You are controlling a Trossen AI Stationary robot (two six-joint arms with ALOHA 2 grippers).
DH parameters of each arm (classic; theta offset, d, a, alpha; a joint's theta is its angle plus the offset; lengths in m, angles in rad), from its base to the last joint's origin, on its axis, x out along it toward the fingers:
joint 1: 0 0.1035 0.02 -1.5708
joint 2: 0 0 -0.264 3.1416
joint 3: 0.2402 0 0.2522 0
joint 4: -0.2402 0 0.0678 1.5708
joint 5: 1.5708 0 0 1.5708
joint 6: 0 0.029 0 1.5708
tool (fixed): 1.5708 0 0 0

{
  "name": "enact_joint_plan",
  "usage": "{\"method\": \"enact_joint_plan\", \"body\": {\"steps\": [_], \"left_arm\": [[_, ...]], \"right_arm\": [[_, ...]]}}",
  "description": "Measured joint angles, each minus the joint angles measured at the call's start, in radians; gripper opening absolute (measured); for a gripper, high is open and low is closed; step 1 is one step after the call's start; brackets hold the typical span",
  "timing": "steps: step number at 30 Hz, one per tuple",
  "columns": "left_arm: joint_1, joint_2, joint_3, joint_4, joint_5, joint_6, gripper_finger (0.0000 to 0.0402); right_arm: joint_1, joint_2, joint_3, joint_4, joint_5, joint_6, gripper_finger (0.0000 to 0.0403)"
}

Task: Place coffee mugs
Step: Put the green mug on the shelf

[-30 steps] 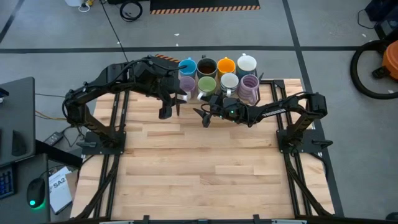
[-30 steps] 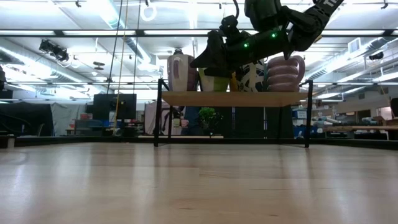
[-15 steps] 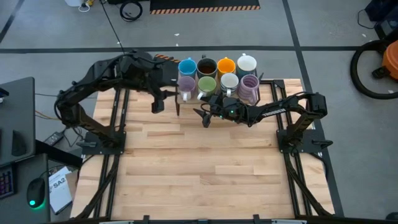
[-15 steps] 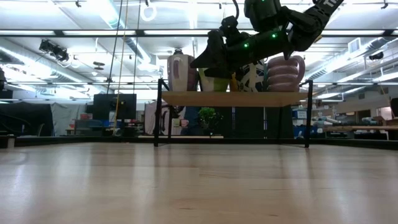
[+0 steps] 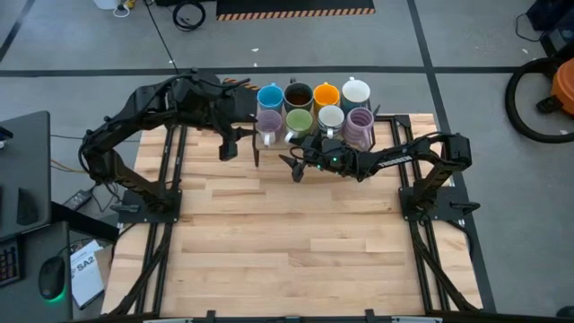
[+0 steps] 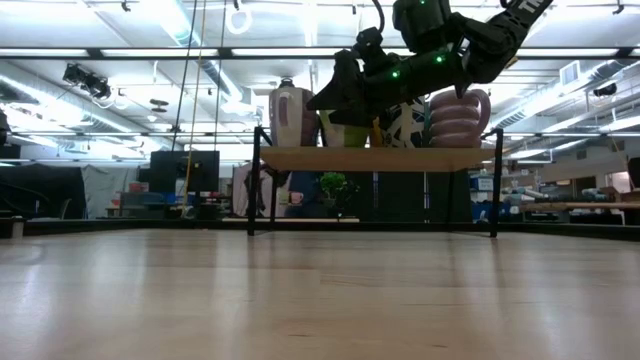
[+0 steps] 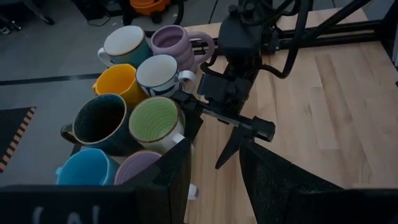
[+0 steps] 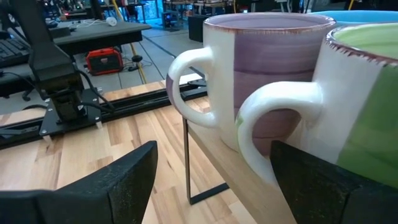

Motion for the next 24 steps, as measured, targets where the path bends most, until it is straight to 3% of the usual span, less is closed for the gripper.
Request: {"method": "enact_joint_plan", "body": {"steps": [24], "left_arm": [[0.000, 0.000, 0.000, 0.007, 0.000, -0.018, 0.0142]], "right_arm": [[-0.018, 0.000, 0.000, 0.001, -0.004, -0.010, 0.0316]]}}
